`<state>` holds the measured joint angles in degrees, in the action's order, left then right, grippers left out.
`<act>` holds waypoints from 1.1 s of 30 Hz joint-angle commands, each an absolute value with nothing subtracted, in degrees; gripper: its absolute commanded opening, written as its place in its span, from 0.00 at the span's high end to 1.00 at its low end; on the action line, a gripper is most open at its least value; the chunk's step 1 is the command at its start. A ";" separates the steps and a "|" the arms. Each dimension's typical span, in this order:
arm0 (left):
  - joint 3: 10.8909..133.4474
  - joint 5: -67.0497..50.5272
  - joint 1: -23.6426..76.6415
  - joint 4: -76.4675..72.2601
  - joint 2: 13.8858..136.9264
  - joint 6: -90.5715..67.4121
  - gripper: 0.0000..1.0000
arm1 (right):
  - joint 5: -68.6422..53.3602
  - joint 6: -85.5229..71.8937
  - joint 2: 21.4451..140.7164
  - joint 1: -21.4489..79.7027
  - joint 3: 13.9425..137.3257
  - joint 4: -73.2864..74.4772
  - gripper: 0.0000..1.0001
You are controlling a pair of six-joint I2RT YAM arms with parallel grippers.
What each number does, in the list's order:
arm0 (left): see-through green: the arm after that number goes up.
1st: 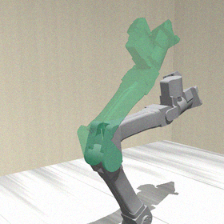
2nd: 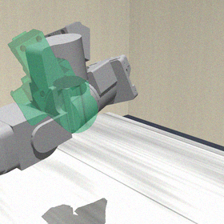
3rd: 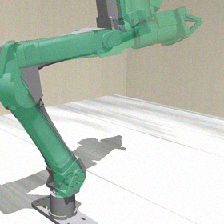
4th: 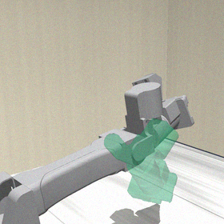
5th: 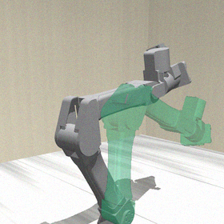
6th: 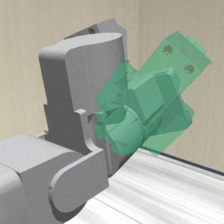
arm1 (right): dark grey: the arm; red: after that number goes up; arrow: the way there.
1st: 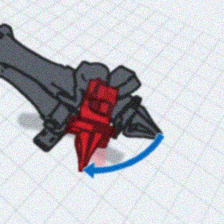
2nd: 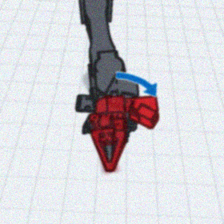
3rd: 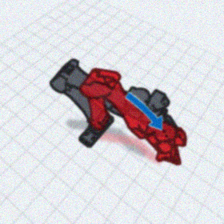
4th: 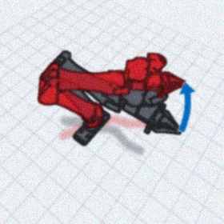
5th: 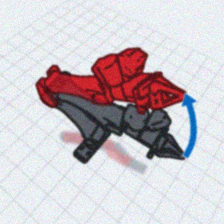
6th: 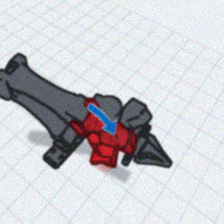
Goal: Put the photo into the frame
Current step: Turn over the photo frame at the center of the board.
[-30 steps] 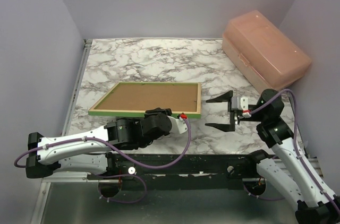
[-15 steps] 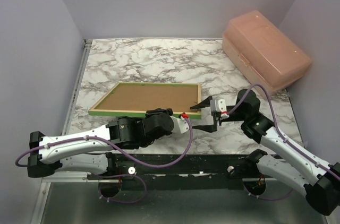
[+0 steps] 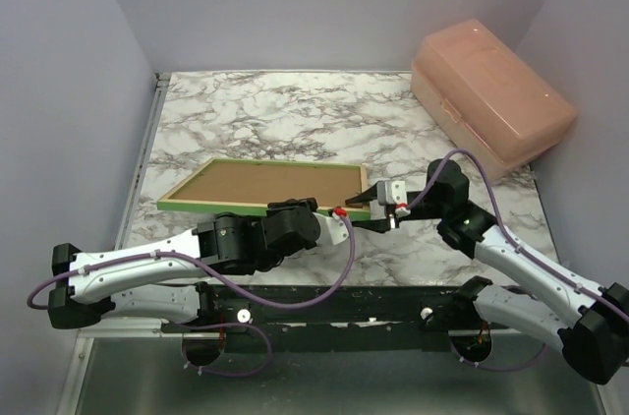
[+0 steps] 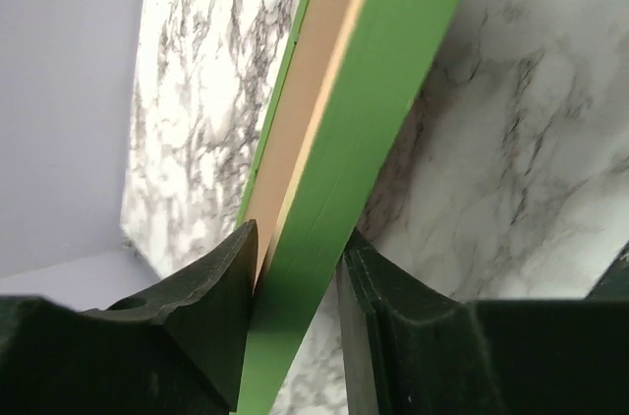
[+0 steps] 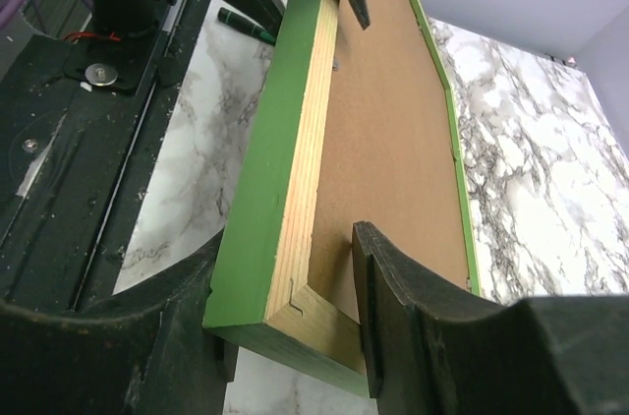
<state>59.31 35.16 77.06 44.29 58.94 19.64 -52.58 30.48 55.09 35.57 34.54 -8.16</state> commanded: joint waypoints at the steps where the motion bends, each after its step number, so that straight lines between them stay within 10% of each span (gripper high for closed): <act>1: 63.29 34.45 77.61 41.31 58.24 12.17 0.51 | -49.65 25.90 53.91 35.96 36.46 -5.20 0.75; 5: 64.06 34.97 77.61 40.42 57.96 11.10 0.27 | -49.87 23.54 53.36 35.92 36.80 -4.97 0.98; 10: 67.27 35.11 77.61 38.19 57.84 9.21 0.02 | -49.19 21.26 52.24 35.95 37.00 -4.35 0.99; 33: 64.22 22.52 77.73 23.55 48.21 -14.84 0.02 | -30.31 -20.11 56.12 35.95 48.49 -1.38 1.00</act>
